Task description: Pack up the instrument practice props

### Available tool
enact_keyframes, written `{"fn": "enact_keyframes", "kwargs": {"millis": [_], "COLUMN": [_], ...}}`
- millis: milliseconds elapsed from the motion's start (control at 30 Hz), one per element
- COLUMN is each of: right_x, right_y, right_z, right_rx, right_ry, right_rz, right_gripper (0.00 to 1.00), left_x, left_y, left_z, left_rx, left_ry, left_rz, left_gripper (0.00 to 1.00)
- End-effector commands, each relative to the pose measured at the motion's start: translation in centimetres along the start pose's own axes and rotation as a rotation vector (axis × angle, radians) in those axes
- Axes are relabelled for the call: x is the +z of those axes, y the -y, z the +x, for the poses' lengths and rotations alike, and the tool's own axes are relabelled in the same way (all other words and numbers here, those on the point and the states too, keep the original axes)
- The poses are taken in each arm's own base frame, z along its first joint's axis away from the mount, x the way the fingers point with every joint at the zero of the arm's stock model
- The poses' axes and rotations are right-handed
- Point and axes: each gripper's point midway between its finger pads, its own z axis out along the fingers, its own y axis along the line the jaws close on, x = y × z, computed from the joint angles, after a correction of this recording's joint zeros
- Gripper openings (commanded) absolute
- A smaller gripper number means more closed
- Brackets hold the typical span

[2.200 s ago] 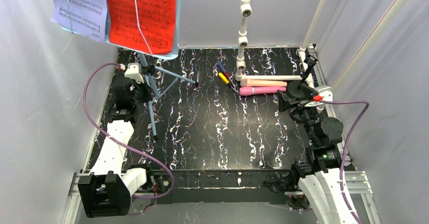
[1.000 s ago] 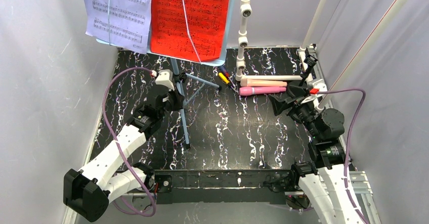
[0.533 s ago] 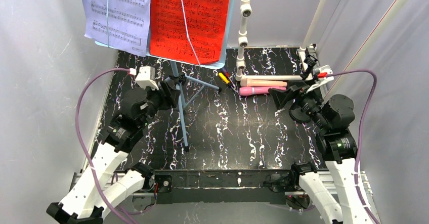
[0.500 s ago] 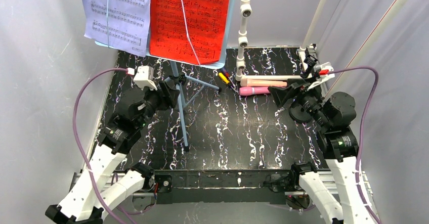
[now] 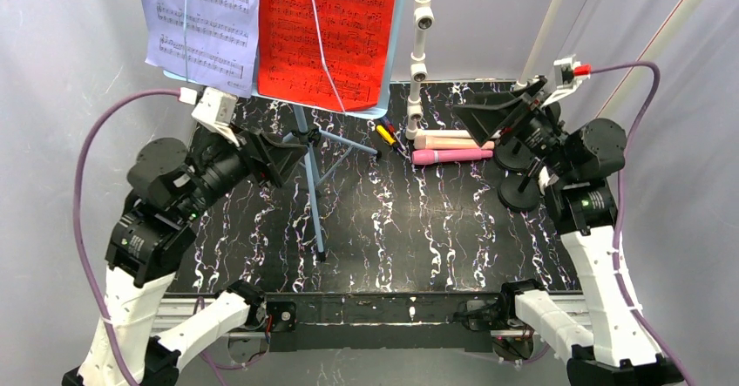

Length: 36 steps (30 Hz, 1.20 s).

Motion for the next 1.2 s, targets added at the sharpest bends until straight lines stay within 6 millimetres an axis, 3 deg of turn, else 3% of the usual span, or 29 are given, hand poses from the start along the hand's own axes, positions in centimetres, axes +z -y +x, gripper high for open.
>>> {"fn": "enact_keyframes", "kwargs": {"millis": [0, 167, 367, 633, 900, 1167], "right_x": [0.9, 2.5, 6.3, 7.4, 8.7, 9.9], "right_y": [-4.7, -6.2, -11.2, -13.9, -14.4, -13.2], "right_z": [-5.2, -6.5, -3.2, -3.1, -2.0, -2.0], "right_rx": [0.046, 0.127, 0.116, 0.11, 0.126, 0.107], "right_ry": [0.117, 0.165, 0.058, 0.059, 0.053, 0.086], "right_rz": [-0.171, -0.233, -0.296, -0.339, -0.321, -0.237], "right_gripper": [0.98, 0.95, 0.92, 0.83, 0.73, 0.68], "left_x": [-1.1, 0.0, 1.4, 3.5, 5.1, 6.7], "left_y": [3.5, 5.1, 5.8, 5.1, 5.1, 5.1], "left_z": [-2.2, -5.1, -8.0, -9.8, -10.9, -11.1], "left_rx": [-0.009, -0.026, -0.043, -0.059, -0.078, -0.098], "left_ry": [-0.015, 0.008, 0.066, 0.113, 0.142, 0.144], "left_rz": [0.146, 0.196, 0.21, 0.168, 0.173, 0.18], "left_gripper": [0.64, 0.64, 0.64, 0.64, 0.64, 0.63]}}
